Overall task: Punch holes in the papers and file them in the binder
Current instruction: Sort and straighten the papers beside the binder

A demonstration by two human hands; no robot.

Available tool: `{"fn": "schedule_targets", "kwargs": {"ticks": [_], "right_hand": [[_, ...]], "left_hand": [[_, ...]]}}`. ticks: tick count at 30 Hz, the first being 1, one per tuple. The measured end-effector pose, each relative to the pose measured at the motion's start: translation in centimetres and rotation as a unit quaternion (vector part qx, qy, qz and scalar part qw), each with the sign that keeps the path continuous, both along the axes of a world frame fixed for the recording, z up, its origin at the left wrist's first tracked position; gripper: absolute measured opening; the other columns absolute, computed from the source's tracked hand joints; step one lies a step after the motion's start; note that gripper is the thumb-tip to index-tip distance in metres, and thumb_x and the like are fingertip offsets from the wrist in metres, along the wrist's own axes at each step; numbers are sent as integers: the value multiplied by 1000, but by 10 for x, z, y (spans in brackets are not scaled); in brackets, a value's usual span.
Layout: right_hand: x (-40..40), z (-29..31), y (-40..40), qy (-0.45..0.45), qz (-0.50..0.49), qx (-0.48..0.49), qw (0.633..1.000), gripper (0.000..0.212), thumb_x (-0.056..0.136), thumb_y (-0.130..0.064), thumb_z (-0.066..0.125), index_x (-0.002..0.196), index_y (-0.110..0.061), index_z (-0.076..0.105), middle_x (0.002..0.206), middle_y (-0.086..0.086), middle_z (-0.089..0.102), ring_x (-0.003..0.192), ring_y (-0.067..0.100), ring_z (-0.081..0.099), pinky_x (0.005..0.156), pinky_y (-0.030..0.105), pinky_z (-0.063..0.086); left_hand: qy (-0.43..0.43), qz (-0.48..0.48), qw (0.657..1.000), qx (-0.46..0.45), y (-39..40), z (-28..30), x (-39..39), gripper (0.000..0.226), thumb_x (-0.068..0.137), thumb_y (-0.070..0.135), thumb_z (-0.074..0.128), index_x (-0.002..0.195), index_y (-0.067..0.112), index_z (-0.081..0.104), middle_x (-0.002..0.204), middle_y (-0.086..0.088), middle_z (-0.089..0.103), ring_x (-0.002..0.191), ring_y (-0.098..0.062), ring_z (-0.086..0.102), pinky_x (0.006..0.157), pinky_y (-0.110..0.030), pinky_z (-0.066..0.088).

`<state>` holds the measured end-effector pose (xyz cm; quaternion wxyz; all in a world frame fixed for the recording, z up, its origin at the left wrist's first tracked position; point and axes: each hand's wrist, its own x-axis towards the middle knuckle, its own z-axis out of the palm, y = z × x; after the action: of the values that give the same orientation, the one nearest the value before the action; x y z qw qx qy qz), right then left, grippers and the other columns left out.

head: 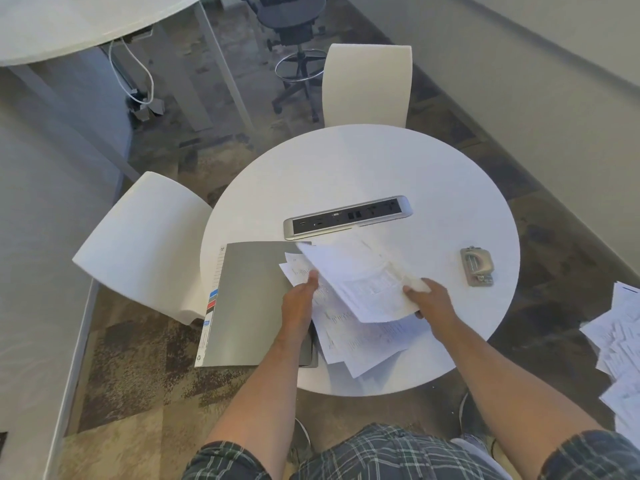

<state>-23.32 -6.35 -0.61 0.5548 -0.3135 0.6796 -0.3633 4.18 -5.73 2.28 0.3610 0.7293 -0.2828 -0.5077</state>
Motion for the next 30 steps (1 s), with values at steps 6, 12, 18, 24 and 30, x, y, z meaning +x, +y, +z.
{"fn": "schedule_targets", "kwargs": {"ticks": [6, 12, 18, 24, 30], "right_hand": [[10, -5, 14, 71, 245, 67, 965, 34, 93, -12, 72, 125, -5, 65, 119, 8, 68, 95, 22, 65, 50, 17, 47], [-1, 6, 12, 101, 258, 59, 959, 41, 86, -32, 81, 117, -12, 64, 109, 7, 70, 90, 18, 67, 64, 28, 48], [-2, 22, 4, -18, 185, -3, 982, 58, 83, -54, 77, 127, -21, 60, 114, 1, 74, 99, 18, 73, 74, 28, 56], [-3, 42, -3, -173, 85, -51, 980, 32, 88, -17, 77, 117, -6, 68, 110, 20, 76, 98, 37, 75, 82, 46, 61], [-1, 72, -19, -160, 118, -97, 975, 45, 76, -6, 84, 118, 0, 68, 107, 19, 77, 100, 40, 74, 82, 49, 61]], "left_hand": [[-17, -31, 999, -37, 3, -3, -7, 19, 83, 30, 81, 92, 18, 70, 99, 3, 74, 94, -18, 70, 89, -35, 56], [53, -19, 997, -47, 4, 18, -5, 25, 80, -7, 64, 98, 8, 74, 98, -10, 76, 97, -30, 70, 81, -34, 57], [145, -90, 984, -49, -7, 30, 9, 41, 59, 4, 72, 99, 11, 79, 109, -19, 76, 114, -45, 66, 109, -62, 44], [138, -93, 984, -69, -9, 41, 7, 69, 57, 7, 73, 124, 22, 60, 123, -13, 70, 121, -35, 61, 113, -56, 39], [200, -76, 975, -61, -11, 56, -10, 89, 68, 20, 91, 144, 4, 48, 131, -13, 64, 122, -38, 62, 108, -59, 46]]}}
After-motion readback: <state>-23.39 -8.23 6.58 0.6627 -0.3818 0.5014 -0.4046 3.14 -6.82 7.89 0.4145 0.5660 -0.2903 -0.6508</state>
